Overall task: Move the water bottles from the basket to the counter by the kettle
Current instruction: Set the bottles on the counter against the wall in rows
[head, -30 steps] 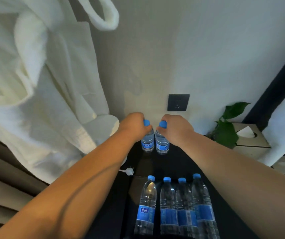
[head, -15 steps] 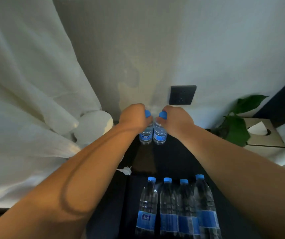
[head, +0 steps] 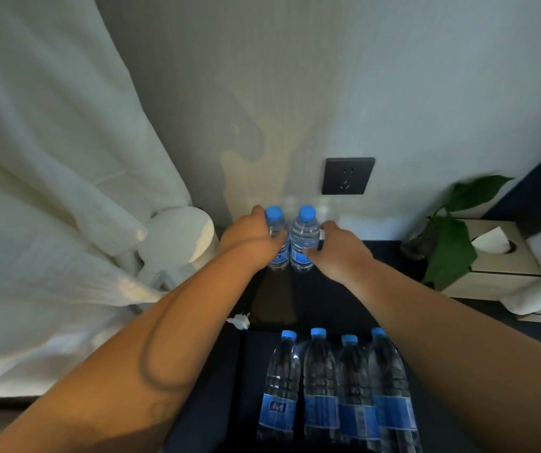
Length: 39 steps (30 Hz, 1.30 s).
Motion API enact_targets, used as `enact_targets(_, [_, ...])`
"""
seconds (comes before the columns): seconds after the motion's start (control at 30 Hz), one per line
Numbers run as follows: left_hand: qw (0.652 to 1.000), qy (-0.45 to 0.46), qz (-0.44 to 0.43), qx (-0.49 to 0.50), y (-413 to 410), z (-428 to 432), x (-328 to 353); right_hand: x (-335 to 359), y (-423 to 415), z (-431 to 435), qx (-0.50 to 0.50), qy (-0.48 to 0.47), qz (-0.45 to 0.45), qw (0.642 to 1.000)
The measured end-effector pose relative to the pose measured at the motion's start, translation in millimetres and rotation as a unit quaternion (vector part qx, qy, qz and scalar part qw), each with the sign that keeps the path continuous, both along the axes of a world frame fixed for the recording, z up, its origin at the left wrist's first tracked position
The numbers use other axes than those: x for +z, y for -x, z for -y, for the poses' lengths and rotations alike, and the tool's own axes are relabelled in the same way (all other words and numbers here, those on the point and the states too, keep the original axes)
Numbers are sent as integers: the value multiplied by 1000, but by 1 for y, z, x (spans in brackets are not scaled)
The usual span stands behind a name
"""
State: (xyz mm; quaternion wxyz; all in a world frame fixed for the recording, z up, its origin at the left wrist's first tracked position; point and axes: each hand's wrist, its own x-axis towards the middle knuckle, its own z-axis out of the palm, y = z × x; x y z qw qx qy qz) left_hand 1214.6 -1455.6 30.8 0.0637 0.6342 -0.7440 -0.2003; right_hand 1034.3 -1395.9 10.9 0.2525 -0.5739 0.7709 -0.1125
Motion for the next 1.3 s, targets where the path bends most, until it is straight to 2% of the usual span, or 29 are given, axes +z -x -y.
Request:
enact_targets(0.1, [999,-9,28,-28,-12,-25,-19,-19,0,-28,72,-108,-42,991])
enact_targets(0.2, [994,-62,57,-72,-19,-58,-43,-44,-7,-55,126,-215,-72,966])
enact_targets(0.3, [983,-112,104,-102,-22,-88,-70,-60,-15,-80,151,-256,-86,951])
enact_targets(0.5, [972,-161,125,-119,-16,-128,-94,-69,-34,-101,114,-244,-112,956])
enact_targets(0.6, [970,-194,118,-84,-11,-134,-103,-72,-38,-102,98,-226,-125,961])
enact_targets(0.83, [976,-205,71,-25,0,-142,-115,-76,-44,-91,45,-256,-151,954])
enact_targets(0.93, [974,-210,75,-48,-1,-145,-115,-72,-42,-89,40,-272,-123,954])
enact_targets(1.03, [979,-192,56,-30,-6,-148,-105,-66,-38,-94,32,-283,-74,956])
enact_targets(1.3, [983,-159,28,-90,-17,-145,-79,-45,-21,-111,27,-254,19,967])
